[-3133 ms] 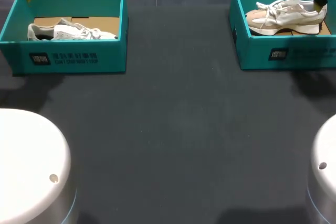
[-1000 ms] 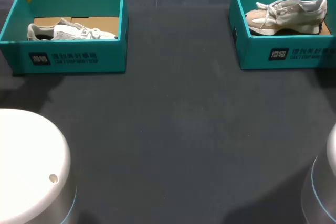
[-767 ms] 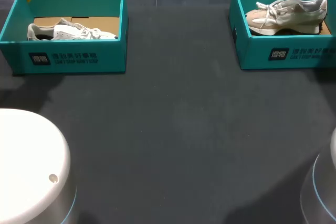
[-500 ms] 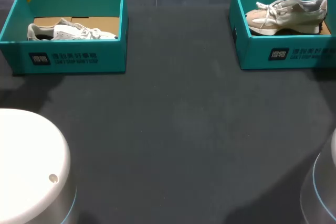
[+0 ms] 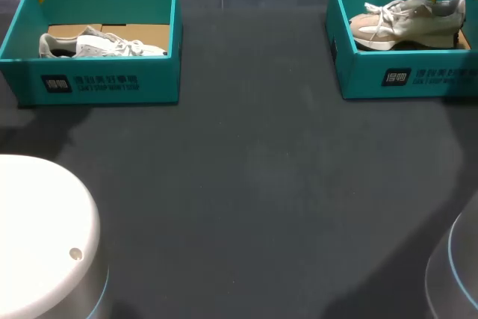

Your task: Take the shoe out of the shoebox, open the shoe tongue, remove and reinsert the insole, then place the shoe into the shoebox

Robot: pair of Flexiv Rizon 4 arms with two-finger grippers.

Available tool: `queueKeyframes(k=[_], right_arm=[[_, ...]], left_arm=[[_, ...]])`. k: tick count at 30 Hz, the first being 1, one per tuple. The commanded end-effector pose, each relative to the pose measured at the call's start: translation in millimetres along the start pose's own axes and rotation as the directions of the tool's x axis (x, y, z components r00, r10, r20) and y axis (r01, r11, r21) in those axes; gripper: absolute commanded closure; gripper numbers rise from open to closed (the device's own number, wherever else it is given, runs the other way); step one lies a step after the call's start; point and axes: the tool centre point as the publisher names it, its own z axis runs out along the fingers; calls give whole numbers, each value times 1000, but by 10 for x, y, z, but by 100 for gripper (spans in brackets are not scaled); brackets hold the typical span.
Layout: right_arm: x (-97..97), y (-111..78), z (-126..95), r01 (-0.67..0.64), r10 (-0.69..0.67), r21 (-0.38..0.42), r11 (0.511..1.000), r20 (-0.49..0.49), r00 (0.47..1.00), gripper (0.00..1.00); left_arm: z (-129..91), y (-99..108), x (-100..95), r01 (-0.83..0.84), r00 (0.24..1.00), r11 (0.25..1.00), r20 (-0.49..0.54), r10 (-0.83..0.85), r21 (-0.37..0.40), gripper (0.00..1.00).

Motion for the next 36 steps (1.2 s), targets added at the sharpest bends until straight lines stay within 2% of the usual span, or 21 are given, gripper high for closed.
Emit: queueKeyframes(k=[1, 3, 5, 8, 11, 23, 36], right_arm=[[-31, 158, 161, 4, -4, 29, 1000, -6, 1000, 0], [-45, 176, 195, 4, -3, 37, 999, -8, 1000, 2], [-59, 185, 230, 10, -10, 44, 999, -13, 1000, 20], [-84, 195, 285, 16, -15, 50, 999, -14, 1000, 26], [-107, 196, 340, 20, -19, 61, 998, -16, 1000, 38], [-161, 168, 483, 20, -18, 92, 996, -21, 1000, 41], [-227, 129, 619, 15, -13, 112, 994, -24, 1000, 37]], left_arm=[[-1, -11, 5, -1, 1000, 1000, 0, 1, -2, 0], [-1, -11, 5, -1, 1000, 1000, 0, 1, -2, 0], [-1, -11, 5, -1, 1000, 1000, 0, 1, -2, 0], [-1, -11, 5, -1, 1000, 1000, 0, 1, -2, 0], [-1, -11, 5, -1, 1000, 1000, 0, 1, -2, 0], [-1, -11, 5, -1, 1000, 1000, 0, 1, -2, 0], [-1, -11, 5, -1, 1000, 1000, 0, 1, -2, 0]])
